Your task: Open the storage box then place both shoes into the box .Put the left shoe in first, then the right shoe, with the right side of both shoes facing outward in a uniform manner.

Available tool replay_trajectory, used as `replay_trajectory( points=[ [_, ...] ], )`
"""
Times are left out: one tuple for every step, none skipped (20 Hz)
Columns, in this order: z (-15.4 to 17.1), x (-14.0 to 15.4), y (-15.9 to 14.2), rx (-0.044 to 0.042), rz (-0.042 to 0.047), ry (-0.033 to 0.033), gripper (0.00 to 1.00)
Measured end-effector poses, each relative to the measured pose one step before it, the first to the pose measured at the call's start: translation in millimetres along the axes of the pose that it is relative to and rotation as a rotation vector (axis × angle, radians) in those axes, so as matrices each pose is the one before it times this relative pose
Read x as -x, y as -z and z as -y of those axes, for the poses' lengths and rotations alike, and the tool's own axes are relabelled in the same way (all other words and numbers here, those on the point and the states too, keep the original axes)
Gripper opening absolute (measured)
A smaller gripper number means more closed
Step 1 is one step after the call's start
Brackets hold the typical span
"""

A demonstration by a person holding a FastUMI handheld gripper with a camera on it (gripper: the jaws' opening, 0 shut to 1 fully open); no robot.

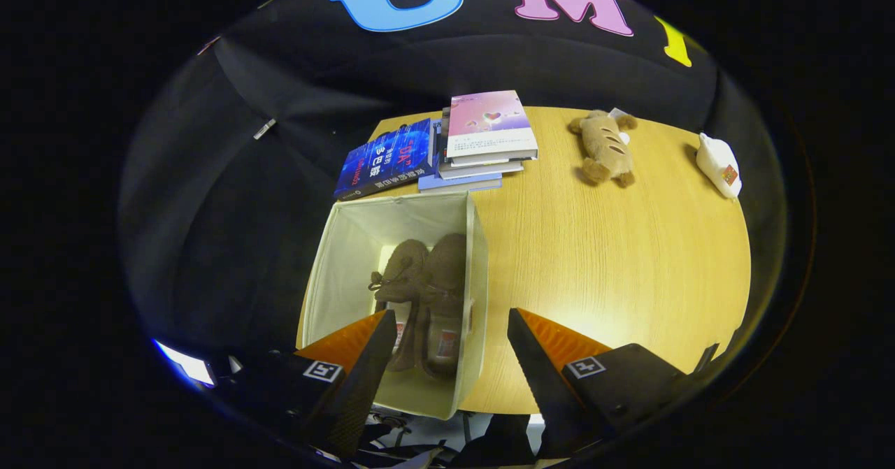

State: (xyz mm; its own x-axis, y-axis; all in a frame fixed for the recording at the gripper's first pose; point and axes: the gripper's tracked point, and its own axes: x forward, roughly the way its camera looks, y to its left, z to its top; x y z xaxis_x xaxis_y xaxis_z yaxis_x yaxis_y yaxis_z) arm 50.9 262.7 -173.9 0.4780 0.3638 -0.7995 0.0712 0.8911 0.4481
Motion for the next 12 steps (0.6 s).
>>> replay_trajectory(
  points=[
    [1.13, 5.16, -1.12, 0.00401, 0.02264, -0.01206, 0.99],
    [4.05, 5.77, -0.69, 0.00881, 0.02281, -0.00571, 0.99],
    [4.99, 6.15, -1.25, 0.01083, 0.02336, -0.00019, 1.0],
    [5.46, 6.7, -1.3, 0.00995, 0.02465, -0.00006, 0.99],
    [6.86, 7.08, -1.3, 0.01083, 0.0244, 0.00156, 0.99],
    [9.3, 7.11, -1.78, 0.00998, 0.0248, 0.00512, 0.99],
    [10.07, 7.76, -3.1, 0.00894, 0.02936, 0.0085, 0.99],
    [14.78, 6.66, -5.0, 0.00967, 0.03559, 0.01519, 0.99],
    [12.33, 5.75, -4.91, 0.00972, 0.03294, 0.01461, 0.99],
    [15.04, 10.25, -6.3, 0.01458, 0.03326, 0.02154, 0.99],
    [17.55, 6.3, -4.91, 0.01319, 0.03178, 0.02715, 0.99],
    [17.73, 7.58, -5.53, 0.00862, 0.03046, 0.02457, 0.99]
  ],
)
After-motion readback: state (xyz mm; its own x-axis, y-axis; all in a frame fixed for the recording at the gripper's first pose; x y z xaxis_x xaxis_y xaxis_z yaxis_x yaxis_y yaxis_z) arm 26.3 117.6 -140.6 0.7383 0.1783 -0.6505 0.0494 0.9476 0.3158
